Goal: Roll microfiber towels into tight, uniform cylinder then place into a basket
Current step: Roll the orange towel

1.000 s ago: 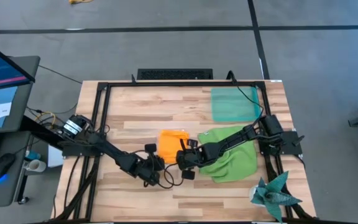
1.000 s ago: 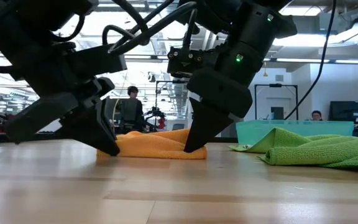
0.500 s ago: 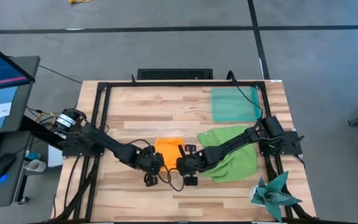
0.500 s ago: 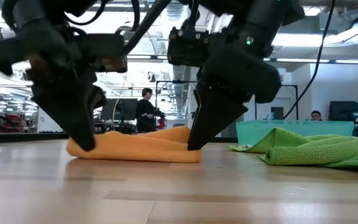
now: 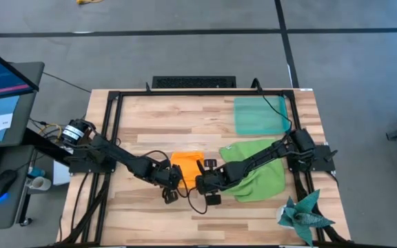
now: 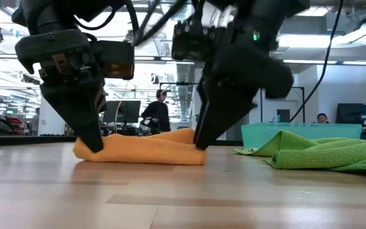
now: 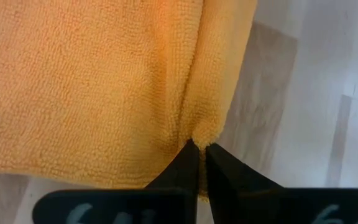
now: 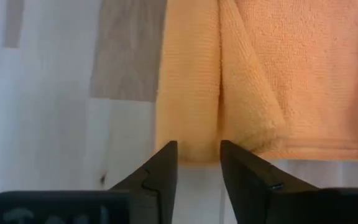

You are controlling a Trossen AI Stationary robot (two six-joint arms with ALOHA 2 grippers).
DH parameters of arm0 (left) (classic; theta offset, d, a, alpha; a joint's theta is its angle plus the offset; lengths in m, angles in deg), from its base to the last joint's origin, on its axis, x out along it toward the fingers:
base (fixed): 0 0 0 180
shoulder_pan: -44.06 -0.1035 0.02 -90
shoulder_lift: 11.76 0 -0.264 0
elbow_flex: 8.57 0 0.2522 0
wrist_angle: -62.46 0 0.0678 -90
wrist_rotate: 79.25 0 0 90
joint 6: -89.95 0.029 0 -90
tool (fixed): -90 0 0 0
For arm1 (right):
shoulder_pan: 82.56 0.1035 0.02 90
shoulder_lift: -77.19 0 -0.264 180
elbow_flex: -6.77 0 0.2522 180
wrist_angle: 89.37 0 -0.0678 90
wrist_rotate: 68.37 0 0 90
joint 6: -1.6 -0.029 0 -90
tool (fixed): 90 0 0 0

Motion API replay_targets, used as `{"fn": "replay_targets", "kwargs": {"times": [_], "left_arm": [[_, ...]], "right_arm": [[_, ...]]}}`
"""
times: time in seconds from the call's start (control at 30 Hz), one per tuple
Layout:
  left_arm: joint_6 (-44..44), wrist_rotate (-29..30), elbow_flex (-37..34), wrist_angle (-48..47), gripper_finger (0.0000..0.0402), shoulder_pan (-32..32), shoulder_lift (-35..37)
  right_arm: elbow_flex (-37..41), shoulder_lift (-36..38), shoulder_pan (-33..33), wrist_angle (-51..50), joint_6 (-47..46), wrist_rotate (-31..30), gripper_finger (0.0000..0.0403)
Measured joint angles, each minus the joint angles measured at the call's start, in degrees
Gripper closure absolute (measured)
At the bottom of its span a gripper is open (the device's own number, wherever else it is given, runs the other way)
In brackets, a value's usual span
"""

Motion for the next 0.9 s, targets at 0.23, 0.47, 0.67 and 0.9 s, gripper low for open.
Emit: {"fn": "replay_targets", "kwargs": {"times": [0.23, 0.47, 0.67, 0.9], "left_arm": [[-0.7, 0.2, 0.1, -0.4, 0.0397, 0.0, 0.1], [-1.5, 0.3, 0.1, -0.9, 0.0397, 0.0, 0.1], [-2.6, 0.4, 0.1, -0.9, 0.0397, 0.1, 0.1], [-3.0, 0.3, 0.1, -0.8, 0.0397, 0.1, 0.1]], "right_arm": [[-7.0, 0.3, 1.0, -13.4, 0.7, 2.6, 0.0233], [-5.6, 1.0, 6.4, -19.7, 0.8, -0.4, 0.0252], [2.3, 5.8, 10.3, -14.9, -0.4, -10.0, 0.0269], [16.4, 15.3, 9.9, 11.4, 2.8, -11.0, 0.0284]]}}
